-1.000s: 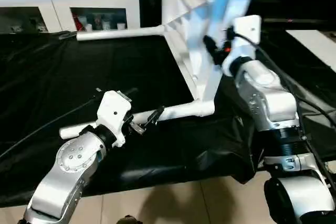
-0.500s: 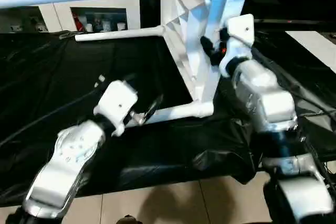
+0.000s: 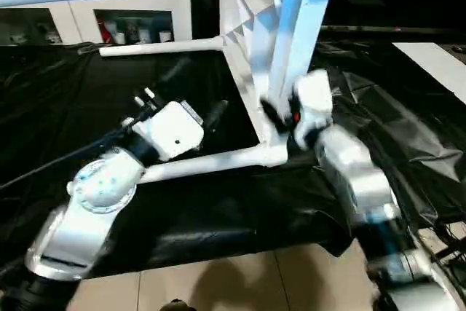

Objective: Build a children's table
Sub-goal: Flip table

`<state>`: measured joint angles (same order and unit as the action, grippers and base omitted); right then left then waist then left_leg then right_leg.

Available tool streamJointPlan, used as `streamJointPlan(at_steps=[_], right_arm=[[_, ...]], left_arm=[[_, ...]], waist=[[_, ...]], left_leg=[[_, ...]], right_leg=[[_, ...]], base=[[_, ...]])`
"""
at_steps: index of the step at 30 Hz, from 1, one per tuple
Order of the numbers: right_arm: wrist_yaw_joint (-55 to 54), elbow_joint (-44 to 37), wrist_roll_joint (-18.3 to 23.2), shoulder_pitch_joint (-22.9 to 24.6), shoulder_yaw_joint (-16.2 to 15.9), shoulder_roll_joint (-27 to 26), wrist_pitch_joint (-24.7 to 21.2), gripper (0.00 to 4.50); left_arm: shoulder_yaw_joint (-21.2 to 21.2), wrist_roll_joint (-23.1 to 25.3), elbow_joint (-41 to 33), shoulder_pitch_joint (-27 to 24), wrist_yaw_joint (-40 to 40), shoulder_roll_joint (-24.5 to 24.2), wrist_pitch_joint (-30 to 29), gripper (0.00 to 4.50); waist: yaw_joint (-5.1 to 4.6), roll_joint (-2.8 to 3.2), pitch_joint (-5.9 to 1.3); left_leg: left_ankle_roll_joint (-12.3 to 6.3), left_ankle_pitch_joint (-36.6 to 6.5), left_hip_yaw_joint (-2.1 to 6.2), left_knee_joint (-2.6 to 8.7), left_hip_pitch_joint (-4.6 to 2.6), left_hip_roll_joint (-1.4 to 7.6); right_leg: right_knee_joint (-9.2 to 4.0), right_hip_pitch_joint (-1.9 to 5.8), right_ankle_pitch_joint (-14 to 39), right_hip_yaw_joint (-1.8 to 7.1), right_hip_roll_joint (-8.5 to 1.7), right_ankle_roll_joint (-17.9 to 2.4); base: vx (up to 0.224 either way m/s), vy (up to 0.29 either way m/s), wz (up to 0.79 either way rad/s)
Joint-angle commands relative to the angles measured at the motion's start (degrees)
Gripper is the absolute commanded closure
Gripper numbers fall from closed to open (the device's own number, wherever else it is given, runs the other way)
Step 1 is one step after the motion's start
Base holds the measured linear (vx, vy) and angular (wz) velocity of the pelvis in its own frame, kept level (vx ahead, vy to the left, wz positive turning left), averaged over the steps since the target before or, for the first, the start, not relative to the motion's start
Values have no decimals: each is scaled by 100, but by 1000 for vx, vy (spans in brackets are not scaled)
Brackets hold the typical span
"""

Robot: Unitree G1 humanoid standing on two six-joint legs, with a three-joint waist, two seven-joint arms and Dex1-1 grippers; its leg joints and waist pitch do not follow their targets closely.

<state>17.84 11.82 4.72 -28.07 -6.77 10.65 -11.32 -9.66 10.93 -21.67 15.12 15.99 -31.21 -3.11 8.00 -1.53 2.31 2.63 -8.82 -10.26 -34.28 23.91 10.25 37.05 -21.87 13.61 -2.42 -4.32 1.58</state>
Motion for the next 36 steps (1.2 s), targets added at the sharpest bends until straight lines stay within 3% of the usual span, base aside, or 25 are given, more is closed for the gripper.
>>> streamJointPlan(at_steps=[1,2,5,10,11,13,18,23,25,26,31,32,36], right_arm=[[293,-332,145,133,-49,89,96,99],[339,-430,176,224,-29,125,152,99],[337,-713,212,417,44,188,272,99],[274,-909,80,542,37,175,393,99],[357,-1006,42,578,-19,178,471,99],[476,-1082,-27,603,-131,235,661,99],[435,-1083,-71,596,-185,265,623,99],[280,-993,-190,549,-111,182,664,99],[302,-1003,-188,551,-111,172,693,99],[381,-1052,-142,567,-117,168,804,99],[719,-1228,87,675,-95,265,1224,99],[999,-1431,353,872,61,431,1333,99],[1267,-1612,733,992,266,521,1149,99]], left_arm=[[155,-185,-18,-184,58,69,-118,0],[265,-354,-5,-287,54,160,-208,0],[503,-340,-22,-322,-243,373,-162,0],[221,625,-148,41,-310,-39,231,0],[322,858,-258,145,-415,-92,391,0],[488,879,-438,264,-464,-114,598,0],[579,986,-513,362,-495,-142,744,0],[944,2073,-255,699,-1288,-307,586,0],[996,2169,-208,749,-1339,-331,553,0],[1053,2160,-77,830,-1279,-384,574,0],[1018,2415,237,926,-1341,-578,675,0],[984,2461,345,1023,-1336,-647,729,0],[965,2628,521,1096,-1336,-710,749,0]], waist=[[-4,126,-351],[-22,103,-350],[-10,145,-343],[5,135,-321],[-5,108,-318],[7,125,-326],[1,102,-320],[-11,84,-318],[-9,102,-322],[7,77,-322],[16,107,-337],[35,148,-346],[58,135,-341]], left_leg=[[465,-1316,145,441,-237,271],[466,-1375,136,442,-247,273],[453,-1571,138,449,-273,279],[433,-1808,171,476,-270,287],[434,-1826,173,482,-262,291],[441,-1779,181,478,-267,301],[383,-1662,162,457,-249,281],[403,-1727,168,460,-255,280],[408,-1750,169,452,-265,276],[400,-1746,175,458,-263,276],[357,-1727,184,454,-255,285],[336,-1681,189,451,-256,291],[274,-1747,190,449,-257,286]], right_leg=[[-372,133,-88,198,-331,-680],[-382,127,-112,204,-324,-725],[-420,103,56,210,-316,-775],[-458,90,511,215,-337,-680],[-467,94,556,213,-334,-672],[-449,91,499,213,-344,-686],[-436,91,399,216,-343,-753],[-446,79,558,217,-333,-704],[-446,68,604,217,-336,-703],[-456,68,655,215,-350,-709],[-431,56,431,213,-345,-716],[-426,63,266,212,-342,-702],[-420,69,204,207,-345,-773]], base=[[0,0,0],[0,0,0],[0,0,0],[0,0,0],[0,0,0],[0,0,0],[0,0,0],[0,0,0],[0,0,0],[0,0,0],[0,0,0],[0,0,0],[0,0,0]])
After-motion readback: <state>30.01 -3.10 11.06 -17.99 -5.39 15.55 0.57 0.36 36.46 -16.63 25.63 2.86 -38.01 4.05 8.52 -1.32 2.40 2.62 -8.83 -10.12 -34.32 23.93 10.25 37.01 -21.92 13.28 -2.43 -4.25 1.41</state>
